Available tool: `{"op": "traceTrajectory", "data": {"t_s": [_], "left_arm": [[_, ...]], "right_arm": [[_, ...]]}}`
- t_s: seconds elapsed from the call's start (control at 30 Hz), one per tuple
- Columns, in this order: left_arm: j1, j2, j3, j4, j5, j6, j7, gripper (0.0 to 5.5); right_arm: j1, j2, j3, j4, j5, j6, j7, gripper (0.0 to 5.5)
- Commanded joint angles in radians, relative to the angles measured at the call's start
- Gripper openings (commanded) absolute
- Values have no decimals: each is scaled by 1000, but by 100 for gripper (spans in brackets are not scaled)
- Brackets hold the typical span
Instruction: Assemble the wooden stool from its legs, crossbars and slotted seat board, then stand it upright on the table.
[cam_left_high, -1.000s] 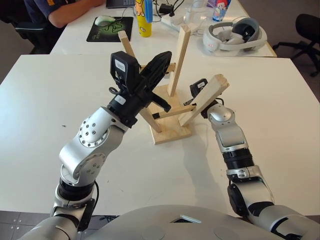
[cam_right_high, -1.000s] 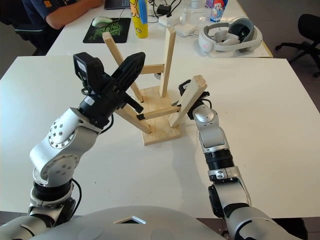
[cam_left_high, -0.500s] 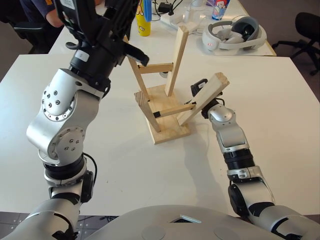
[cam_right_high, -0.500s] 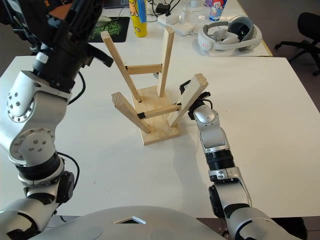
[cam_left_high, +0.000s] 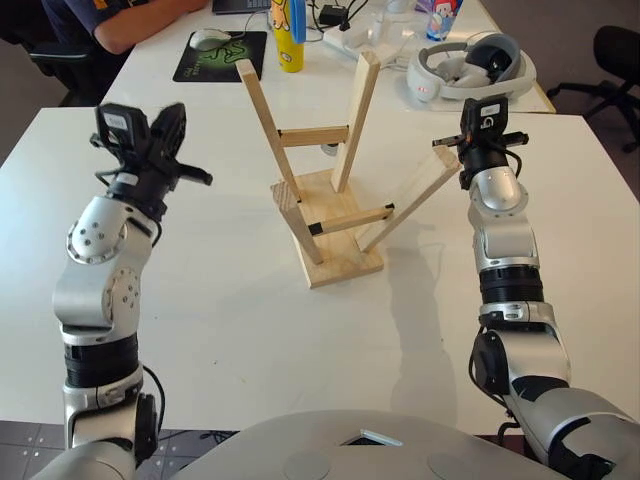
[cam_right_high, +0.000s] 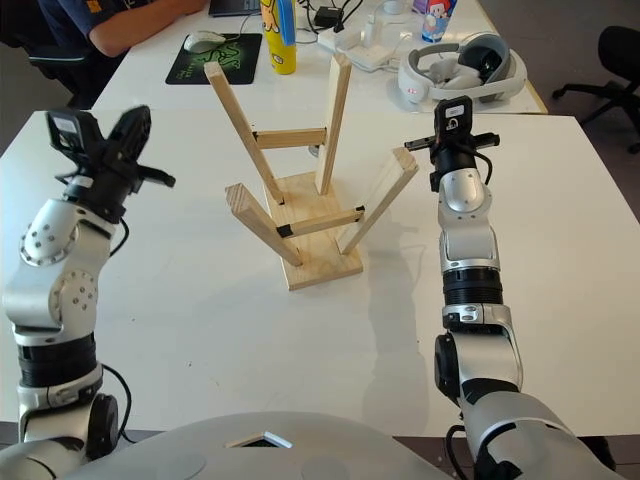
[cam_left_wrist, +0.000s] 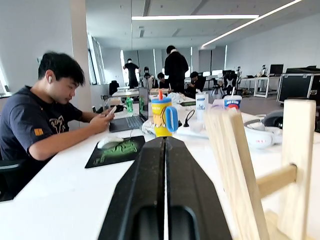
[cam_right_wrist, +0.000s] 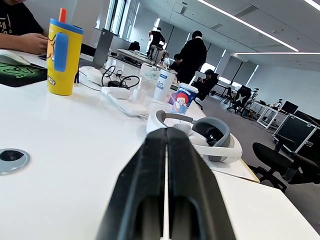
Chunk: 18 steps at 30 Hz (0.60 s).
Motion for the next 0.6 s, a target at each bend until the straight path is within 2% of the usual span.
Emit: {"op": "traceTrajectory", "data": {"t_s": [0.03, 0.17, 0.3, 0.47, 0.53, 0.6], "left_arm": [[-379, 42, 1, 307, -3, -59, -113, 2], [-748, 40, -15, 739, 51, -194, -208, 2], [-1101, 26, 8, 1216, 98, -359, -208, 2], [-1203, -5, 48, 1452, 100, -463, -167, 2], [-1152, -47, 41, 1516, 112, -442, -177, 2], [-1036, -105, -32, 1571, 188, -386, -216, 2]], "right_arm": [[28, 25, 19, -25, 14, 7, 11, 0], [60, 46, 34, -56, 12, 17, 9, 0], [74, 63, 39, -76, 12, 28, 6, 0], [86, 69, 46, -95, 14, 39, 12, 0], [90, 69, 47, -104, 15, 49, 13, 0], [91, 70, 49, -110, 14, 58, 17, 0]]}}
